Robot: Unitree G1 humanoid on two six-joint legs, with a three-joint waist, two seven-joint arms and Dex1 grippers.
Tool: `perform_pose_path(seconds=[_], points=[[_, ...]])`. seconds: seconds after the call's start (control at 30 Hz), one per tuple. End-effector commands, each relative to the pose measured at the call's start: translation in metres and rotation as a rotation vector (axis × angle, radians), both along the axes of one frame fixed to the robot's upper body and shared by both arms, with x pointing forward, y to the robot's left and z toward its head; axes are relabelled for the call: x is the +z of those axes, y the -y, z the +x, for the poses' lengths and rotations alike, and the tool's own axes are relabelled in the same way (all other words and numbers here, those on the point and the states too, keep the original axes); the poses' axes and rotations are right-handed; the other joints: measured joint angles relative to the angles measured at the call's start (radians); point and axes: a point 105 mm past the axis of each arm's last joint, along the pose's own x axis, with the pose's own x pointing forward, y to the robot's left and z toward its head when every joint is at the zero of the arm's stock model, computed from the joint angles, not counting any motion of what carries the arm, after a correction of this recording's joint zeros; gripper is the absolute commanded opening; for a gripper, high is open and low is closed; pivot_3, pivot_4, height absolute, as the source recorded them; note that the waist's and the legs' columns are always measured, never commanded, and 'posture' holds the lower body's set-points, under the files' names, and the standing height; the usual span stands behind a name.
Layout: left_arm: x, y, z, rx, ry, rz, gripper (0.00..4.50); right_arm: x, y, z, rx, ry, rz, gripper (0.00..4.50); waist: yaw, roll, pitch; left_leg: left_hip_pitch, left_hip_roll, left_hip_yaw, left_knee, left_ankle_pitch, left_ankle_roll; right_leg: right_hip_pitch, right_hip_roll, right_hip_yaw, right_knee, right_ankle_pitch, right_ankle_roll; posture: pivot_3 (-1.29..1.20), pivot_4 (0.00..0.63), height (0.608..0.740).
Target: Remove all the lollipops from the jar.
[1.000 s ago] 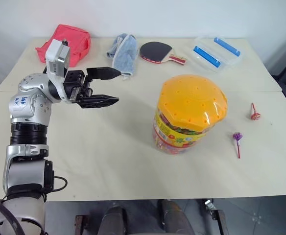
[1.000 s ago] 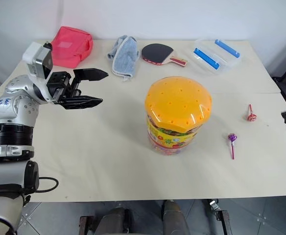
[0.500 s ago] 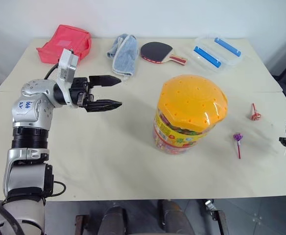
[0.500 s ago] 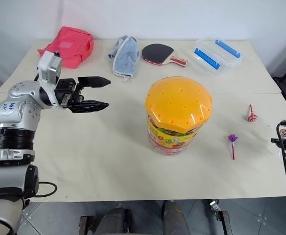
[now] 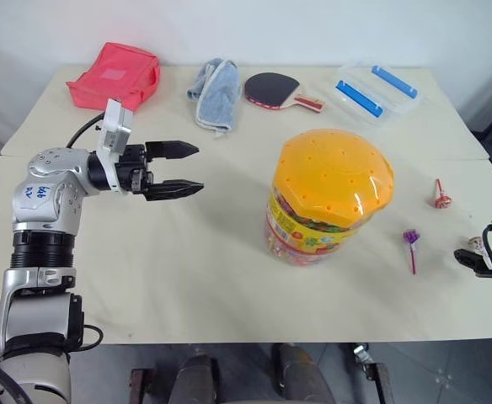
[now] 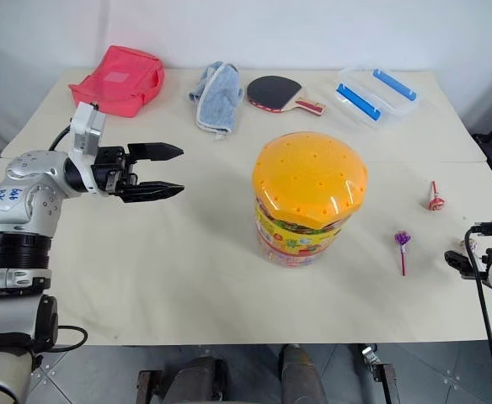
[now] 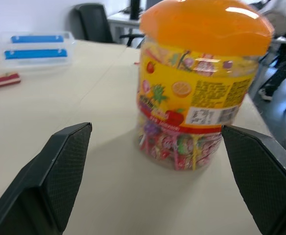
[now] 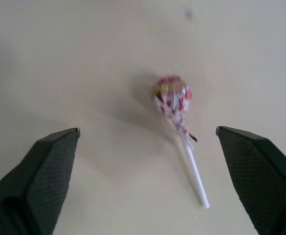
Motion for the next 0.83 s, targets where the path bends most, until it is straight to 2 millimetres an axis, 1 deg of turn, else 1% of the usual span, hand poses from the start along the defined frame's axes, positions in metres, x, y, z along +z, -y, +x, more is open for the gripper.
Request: perform_pose_path(seconds=[0.03,0.1,0.13,0.2,0.27,0.33,0.37,0.43,0.5,0.57,0.63,0.73,0.83], points=[[0.006,-0.01,-0.002,0.011,0.035,-0.016,4.5,0.044,-0.015,-0.006,0.092,0.195,-0.016,4.49,-0.001,0.0,0.0,0.0,0.0,0.0,0.0,0.0,0.0,0.0,0.0,0.0,0.0,0.0,0.0,0.0,0.15,0.74],[0.002,-0.016,-0.001,0.021,0.031,-0.016,4.5,0.063,-0.023,-0.011,0.132,0.308,-0.005,4.49,-0.001,0.0,0.0,0.001,0.0,0.0,0.0,0.0,0.0,0.001,0.0,0.0,0.0,0.0,0.0,0.0,0.15,0.74],[0.001,-0.018,-0.001,0.023,0.03,-0.017,4.5,0.069,-0.026,-0.012,0.147,0.345,-0.003,4.49,-0.001,0.0,0.0,0.001,0.0,0.0,0.0,0.0,0.0,0.001,0.0,0.0,0.0,0.0,0.0,0.0,0.15,0.74],[-0.002,-0.025,0.002,0.044,0.017,-0.031,4.5,0.077,-0.054,-0.013,0.281,0.397,0.085,4.49,-0.002,0.0,0.0,0.001,0.0,0.0,0.0,0.0,0.0,0.001,0.0,0.0,0.0,0.0,0.0,0.0,0.15,0.74],[-0.005,-0.031,0.004,0.072,-0.001,-0.051,4.5,0.076,-0.083,-0.016,0.417,0.415,0.148,4.49,-0.002,0.0,0.0,0.001,0.0,-0.001,0.0,0.0,0.0,0.001,0.0,0.0,0.0,0.0,0.0,0.0,0.15,0.74],[-0.009,-0.038,0.004,0.088,-0.009,-0.064,4.5,0.066,-0.107,-0.019,0.532,0.42,0.164,4.49,-0.001,0.0,0.0,0.001,0.0,-0.001,0.0,0.0,0.0,0.001,0.0,-0.001,0.0,0.0,0.0,0.0,0.15,0.74],[-0.011,-0.041,0.003,0.094,-0.012,-0.066,4.5,0.063,-0.115,-0.021,0.574,0.431,0.163,4.49,-0.001,0.0,0.0,0.001,0.0,-0.002,0.0,0.0,0.0,0.002,0.0,-0.001,0.0,0.0,0.0,0.0,0.15,0.74],[-0.014,-0.044,0.002,0.104,-0.018,-0.064,4.5,0.059,-0.122,-0.024,0.615,0.447,0.155,4.49,0.0,0.0,0.0,0.001,0.0,-0.002,0.0,0.0,0.0,0.002,0.0,-0.001,-0.001,0.0,0.0,0.0,0.15,0.74],[-0.02,-0.053,-0.002,0.127,-0.028,-0.06,4.5,0.049,-0.125,-0.027,0.652,0.422,0.14,4.49,0.001,0.0,0.0,0.0,-0.001,-0.002,0.0,0.0,0.001,0.002,-0.001,-0.001,-0.001,0.0,0.0,0.0,0.15,0.74],[-0.027,-0.068,-0.014,0.163,-0.029,-0.06,4.5,0.036,-0.129,-0.034,0.751,0.367,0.123,4.49,0.001,-0.001,0.0,0.0,-0.001,-0.002,0.0,0.0,0.001,0.002,-0.001,-0.001,-0.001,0.0,0.0,0.0,0.15,0.74],[-0.032,-0.076,-0.023,0.183,-0.034,-0.058,4.5,0.028,-0.13,-0.038,0.811,0.324,0.105,4.49,-0.003,-0.001,0.0,0.001,-0.001,-0.002,-0.001,-0.001,0.001,0.002,-0.001,-0.001,-0.001,0.0,0.0,0.0,0.15,0.74],[-0.038,-0.082,-0.035,0.216,-0.042,-0.065,4.5,0.017,-0.124,-0.033,0.827,0.263,0.091,4.49,-0.004,-0.002,-0.001,0.002,0.0,-0.001,0.0,-0.001,0.002,0.002,-0.001,-0.001,-0.001,0.0,0.0,0.0,0.15,0.74],[-0.041,-0.083,-0.047,0.222,-0.042,-0.071,4.5,0.014,-0.125,-0.024,0.818,0.28,0.099,4.49,-0.002,-0.004,-0.002,0.003,0.0,-0.002,0.0,-0.002,0.004,0.003,-0.001,-0.001,0.0,0.0,0.0,0.0,0.15,0.74]])
